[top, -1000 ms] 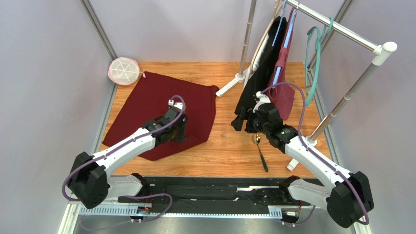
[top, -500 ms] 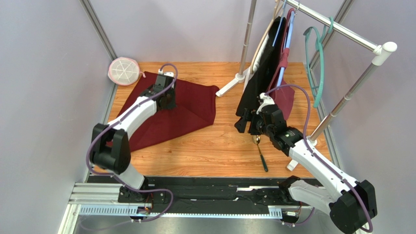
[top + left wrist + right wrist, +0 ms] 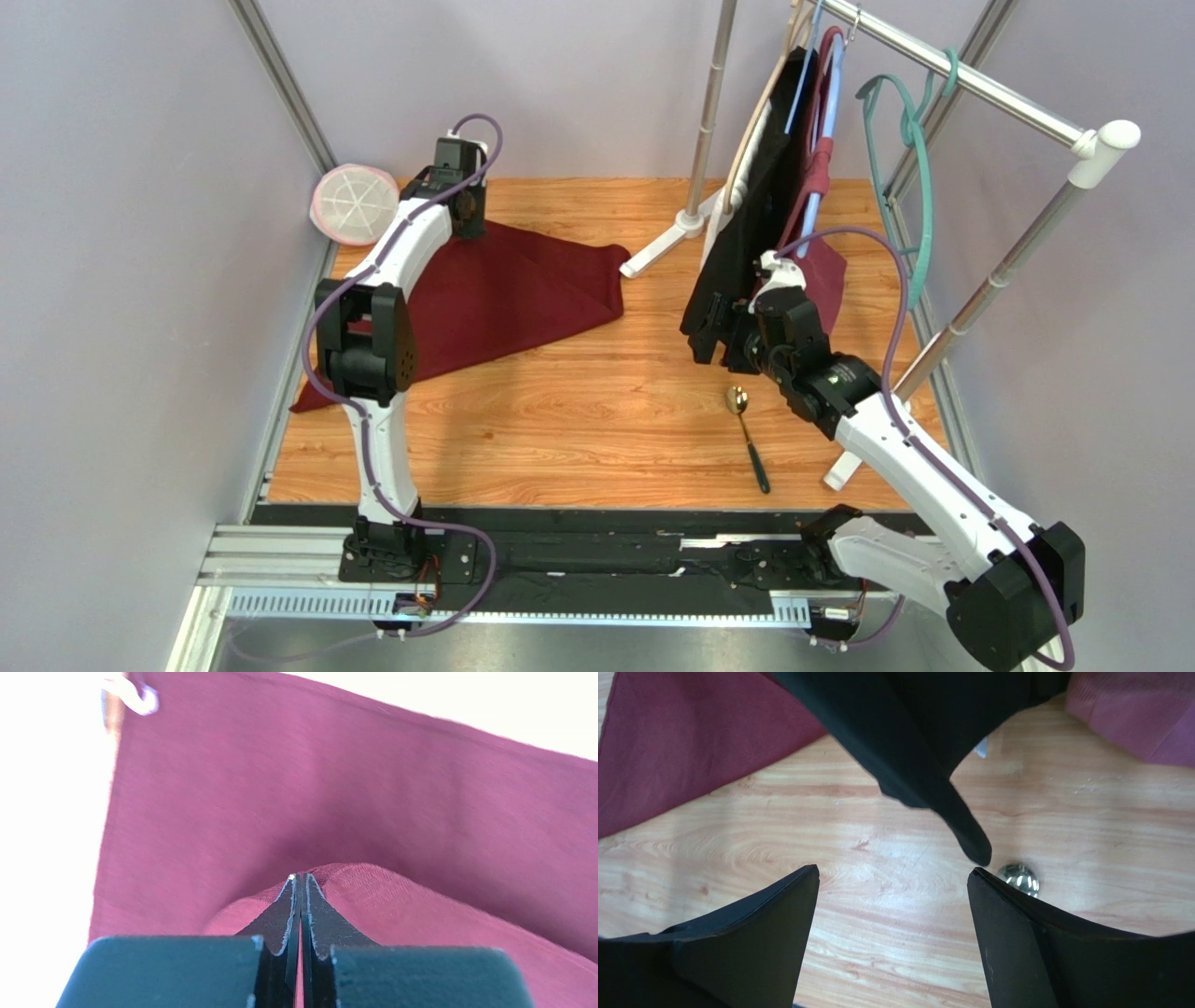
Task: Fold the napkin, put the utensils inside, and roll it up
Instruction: Fold the napkin
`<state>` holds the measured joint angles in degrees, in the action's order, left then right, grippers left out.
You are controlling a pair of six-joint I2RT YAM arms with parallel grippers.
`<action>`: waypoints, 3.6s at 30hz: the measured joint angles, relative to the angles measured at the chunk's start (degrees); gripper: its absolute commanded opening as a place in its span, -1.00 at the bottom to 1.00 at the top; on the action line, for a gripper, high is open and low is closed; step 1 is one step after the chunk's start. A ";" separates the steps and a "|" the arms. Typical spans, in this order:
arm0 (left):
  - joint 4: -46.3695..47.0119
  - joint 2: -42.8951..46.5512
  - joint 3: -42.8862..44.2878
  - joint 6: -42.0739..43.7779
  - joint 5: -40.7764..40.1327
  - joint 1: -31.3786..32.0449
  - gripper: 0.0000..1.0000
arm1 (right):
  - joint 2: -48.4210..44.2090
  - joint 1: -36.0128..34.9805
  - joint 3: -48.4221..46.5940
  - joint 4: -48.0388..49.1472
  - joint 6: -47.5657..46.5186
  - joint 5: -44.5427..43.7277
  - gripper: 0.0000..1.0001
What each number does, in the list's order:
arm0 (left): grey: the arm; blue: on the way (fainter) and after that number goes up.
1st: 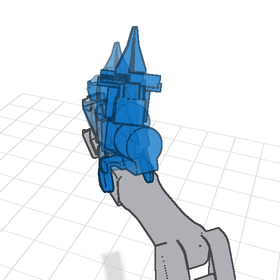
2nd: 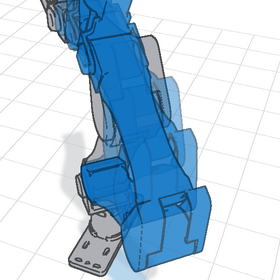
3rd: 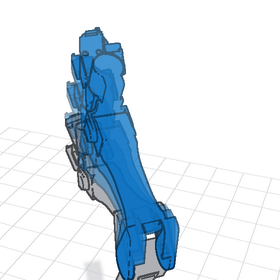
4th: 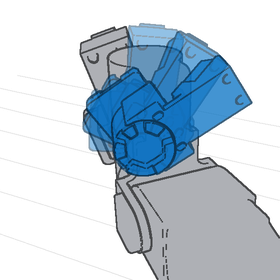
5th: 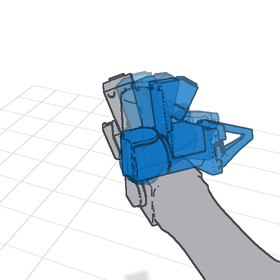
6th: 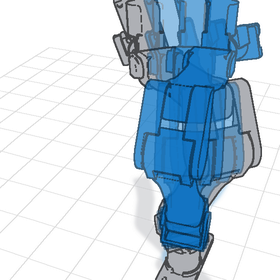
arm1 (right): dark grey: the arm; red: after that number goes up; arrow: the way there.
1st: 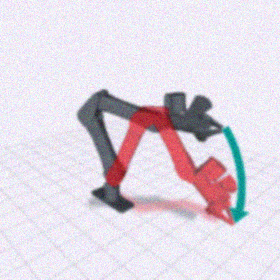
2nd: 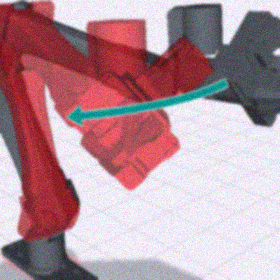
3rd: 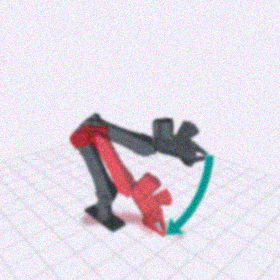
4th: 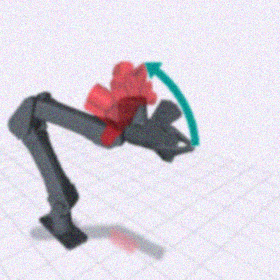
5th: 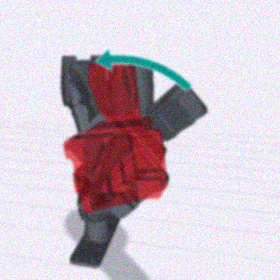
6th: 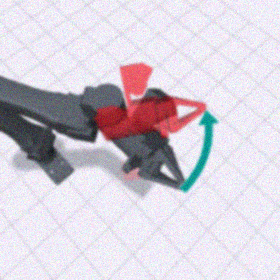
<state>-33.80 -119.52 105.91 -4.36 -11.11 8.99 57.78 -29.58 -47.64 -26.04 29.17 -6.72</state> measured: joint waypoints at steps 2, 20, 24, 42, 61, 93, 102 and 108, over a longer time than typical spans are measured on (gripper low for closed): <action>-0.39 -2.36 2.95 1.46 0.15 -1.86 -1.00 | 1.66 0.04 -1.42 0.17 -0.61 -1.40 0.66; -0.87 -10.38 10.34 8.59 21.29 -7.78 0.04 | 14.78 0.42 -6.38 3.32 -2.27 -0.59 0.67; -2.16 -12.52 11.58 9.07 25.75 -7.63 0.04 | 14.99 0.66 -6.38 3.93 -2.43 0.48 0.67; 2.93 -8.41 -3.93 -1.92 29.29 -5.88 0.18 | 14.95 0.76 -3.15 7.98 -1.07 4.83 0.63; 20.92 11.43 -38.73 -28.85 25.03 -6.51 0.23 | 10.51 0.44 -1.14 8.96 -0.83 5.25 0.63; 27.04 28.96 -60.26 -28.48 18.27 -3.96 0.24 | 5.75 -10.49 4.13 8.79 1.49 -1.75 0.62; 24.96 30.36 -60.61 -27.82 17.35 1.27 0.24 | 2.58 -10.75 4.15 8.72 2.10 -4.13 0.62; 23.37 33.24 -60.54 -27.39 14.23 5.79 0.28 | 0.35 -10.75 4.66 8.59 2.10 -5.22 0.63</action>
<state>-10.44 -86.28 45.36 -31.75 3.11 14.79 58.13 -40.34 -42.98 -17.45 31.27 -11.94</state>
